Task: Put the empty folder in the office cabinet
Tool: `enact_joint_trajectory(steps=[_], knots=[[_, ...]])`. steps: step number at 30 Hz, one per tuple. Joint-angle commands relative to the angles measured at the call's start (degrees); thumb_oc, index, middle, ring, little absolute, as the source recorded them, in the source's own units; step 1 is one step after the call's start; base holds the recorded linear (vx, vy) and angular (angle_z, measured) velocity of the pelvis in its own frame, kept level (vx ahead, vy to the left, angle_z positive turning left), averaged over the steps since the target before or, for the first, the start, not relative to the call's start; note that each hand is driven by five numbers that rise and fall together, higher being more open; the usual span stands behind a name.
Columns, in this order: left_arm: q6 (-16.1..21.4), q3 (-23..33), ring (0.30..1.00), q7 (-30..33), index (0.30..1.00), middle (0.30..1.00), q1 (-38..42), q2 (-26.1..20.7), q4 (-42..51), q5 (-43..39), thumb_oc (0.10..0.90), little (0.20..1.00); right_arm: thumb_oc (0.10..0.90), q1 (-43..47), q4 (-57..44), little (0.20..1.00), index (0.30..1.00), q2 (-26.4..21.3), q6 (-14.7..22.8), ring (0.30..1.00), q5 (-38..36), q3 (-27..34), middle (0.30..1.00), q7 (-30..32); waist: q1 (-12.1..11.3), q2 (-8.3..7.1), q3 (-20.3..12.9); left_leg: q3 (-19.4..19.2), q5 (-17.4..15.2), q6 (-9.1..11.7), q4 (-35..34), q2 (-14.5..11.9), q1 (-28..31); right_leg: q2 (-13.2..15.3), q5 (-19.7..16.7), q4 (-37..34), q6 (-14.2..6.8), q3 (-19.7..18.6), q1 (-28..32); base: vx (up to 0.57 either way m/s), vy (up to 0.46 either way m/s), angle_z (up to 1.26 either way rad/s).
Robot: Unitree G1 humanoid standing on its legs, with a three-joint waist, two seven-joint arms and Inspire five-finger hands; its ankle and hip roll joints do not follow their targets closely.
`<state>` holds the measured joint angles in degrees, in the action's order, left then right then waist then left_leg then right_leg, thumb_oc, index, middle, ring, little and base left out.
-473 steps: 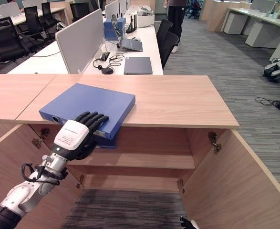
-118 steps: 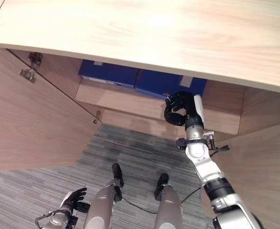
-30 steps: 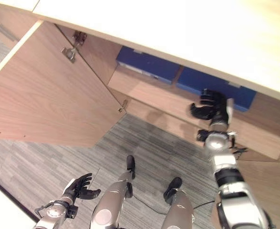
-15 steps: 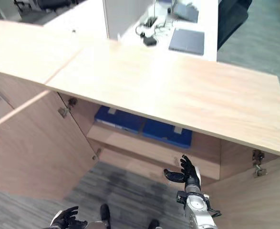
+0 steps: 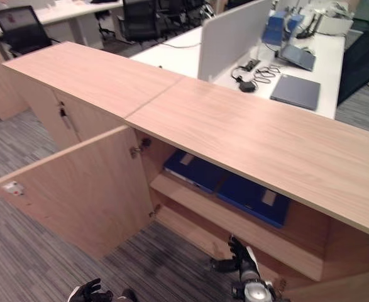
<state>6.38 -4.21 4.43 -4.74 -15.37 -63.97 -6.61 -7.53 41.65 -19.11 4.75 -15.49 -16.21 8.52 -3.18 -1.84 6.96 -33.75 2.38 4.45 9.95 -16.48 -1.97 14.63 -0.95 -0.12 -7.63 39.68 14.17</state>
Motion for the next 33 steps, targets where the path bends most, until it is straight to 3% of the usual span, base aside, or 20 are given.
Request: enact_joint_trajectory(steps=[1,5,7,8,10,11,12,14,15,16,20,21,29,33], knots=[[0.9,-0.2,0.900,0.6,0.900,0.900,2.2,-1.0,0.3,-0.9,0.800,0.900,0.800,5.3,0.4,0.900,0.900,1.2,2.1,0.900,1.7,3.4,0.900,-0.3,-0.6,0.54,0.9,0.2,2.4,7.6,-1.6,-6.6,4.9,-0.9,3.2,1.6,-0.5,-3.5,-5.6,-0.04,0.122,0.94],[0.5,0.2,0.900,0.8,0.900,0.900,2.6,-1.0,0.7,-2.4,0.800,0.900,0.800,5.5,2.8,0.900,0.900,3.1,1.6,0.900,0.8,4.6,0.900,0.3,-1.9,-0.41,1.5,2.9,0.7,5.8,-3.1,-3.3,4.1,2.0,2.2,5.2,-1.6,-2.1,-6.1,-0.02,0.174,0.93],[0.6,0.0,0.900,0.9,0.900,0.900,2.9,-1.6,2.0,-2.6,0.800,0.900,0.800,5.8,3.8,0.900,0.900,4.0,1.2,0.900,0.4,5.6,0.900,0.5,-2.8,-1.09,2.3,4.2,-0.5,4.5,-3.8,-1.1,3.7,4.9,1.8,9.1,-2.8,-1.2,-6.6,0.00,0.268,0.72],[0.9,-0.1,0.900,1.2,0.900,0.900,3.0,-2.1,3.4,-2.7,0.800,0.900,0.800,6.6,4.7,0.900,0.900,4.8,1.1,0.900,0.3,5.9,0.900,0.8,-3.4,-1.19,3.2,4.9,-2.3,2.8,-4.2,0.9,3.8,8.4,0.5,14.3,-3.8,-0.7,-7.8,0.00,0.263,0.85],[1.2,0.0,0.900,1.4,0.900,0.900,3.1,-2.6,4.4,-2.8,0.800,0.900,0.800,7.3,5.4,0.900,0.900,5.4,1.2,0.900,0.0,6.0,0.900,0.9,-3.8,-1.35,3.9,5.0,-3.2,1.9,-4.5,2.2,4.1,10.6,-1.0,17.4,-5.0,-0.9,-9.0,0.02,0.197,0.71],[1.6,0.3,0.900,2.1,0.900,0.900,3.7,-3.4,6.3,-4.2,0.800,0.900,0.800,8.1,6.3,0.900,0.900,6.1,1.1,0.900,-0.5,6.2,0.900,1.2,-4.0,-1.51,5.1,6.2,-4.1,0.9,-4.6,3.9,4.0,12.3,-4.2,21.7,-6.9,-3.5,-11.0,0.03,0.152,0.47],[1.5,0.3,0.900,2.1,0.900,0.900,3.7,-3.5,6.4,-4.3,0.800,0.900,0.800,8.2,6.3,0.900,0.900,6.2,1.1,0.900,-0.6,6.2,0.900,1.2,-4.1,-1.64,5.2,6.1,-4.1,0.8,-4.6,4.1,4.0,12.6,-4.2,22.0,-6.9,-3.8,-11.3,0.04,0.120,0.46],[2.3,-0.3,0.900,2.9,0.900,0.900,4.9,-4.0,8.8,-5.9,0.800,0.900,0.800,8.8,6.0,0.900,0.900,6.2,1.4,0.900,-1.7,6.4,0.900,1.5,-3.3,-1.03,5.7,7.4,-2.7,0.2,-6.2,4.6,3.4,8.6,-2.3,20.3,-6.1,-11.0,-14.6,0.00,0.113,0.91],[3.4,-2.0,0.900,3.4,0.900,0.900,6.8,-4.0,11.2,-8.2,0.800,0.900,0.800,9.2,6.2,0.900,0.900,5.9,1.9,0.900,-3.3,6.1,0.900,1.9,-1.7,-0.25,6.2,11.6,-1.6,0.3,-8.3,5.9,2.8,1.9,3.2,15.5,-5.2,-19.6,-16.6,0.06,0.151,1.09],[3.5,-2.7,0.900,3.6,0.900,0.900,7.6,-4.2,12.6,-8.5,0.800,0.900,0.800,8.8,5.6,0.900,0.900,5.5,2.1,0.900,-3.4,6.0,0.900,2.1,-1.3,-0.27,6.2,13.2,-1.3,0.3,-9.2,6.8,2.9,0.0,4.3,13.2,-4.6,-21.2,-16.4,0.11,0.093,1.05],[4.2,-4.5,0.900,3.1,0.900,0.900,9.2,-4.1,15.6,-7.9,0.800,0.900,0.800,6.9,5.1,0.900,0.900,5.5,2.4,0.900,-3.0,6.7,0.900,2.1,-0.6,-0.49,5.1,16.1,-0.6,0.2,-11.9,8.5,2.8,-1.5,4.2,7.4,-3.9,-20.1,-12.8,0.06,-0.037,1.26],[4.6,-4.9,0.900,3.6,0.900,0.900,10.3,-4.0,17.2,-7.7,0.800,0.900,0.800,6.3,5.2,0.900,0.900,5.3,2.3,0.900,-2.4,6.9,0.900,2.1,0.1,-0.16,4.6,16.9,0.0,0.5,-12.9,8.8,3.0,-2.0,3.7,6.1,-4.1,-21.4,-12.4,0.07,-0.053,1.65],[6.0,-5.9,0.900,4.1,0.900,0.900,12.0,-3.8,25.4,-6.6,0.800,0.900,0.800,4.2,5.9,0.900,0.900,5.1,2.4,0.900,-1.0,7.0,0.900,2.0,0.4,0.05,2.4,17.5,-0.1,1.1,-13.8,9.0,5.6,-2.5,3.6,2.0,-3.6,-19.7,-7.6,0.07,-0.027,0.12],[6.4,-5.4,0.900,5.9,0.900,0.900,17.0,-5.4,26.5,-6.9,0.800,0.900,0.800,2.6,5.1,0.900,0.900,4.9,2.4,0.900,-0.2,5.4,0.900,0.9,1.7,0.07,1.0,16.5,-0.4,1.5,-14.2,8.8,7.8,-2.7,2.9,-0.1,-3.6,-19.8,-6.0,0.06,-0.035,-0.05]])
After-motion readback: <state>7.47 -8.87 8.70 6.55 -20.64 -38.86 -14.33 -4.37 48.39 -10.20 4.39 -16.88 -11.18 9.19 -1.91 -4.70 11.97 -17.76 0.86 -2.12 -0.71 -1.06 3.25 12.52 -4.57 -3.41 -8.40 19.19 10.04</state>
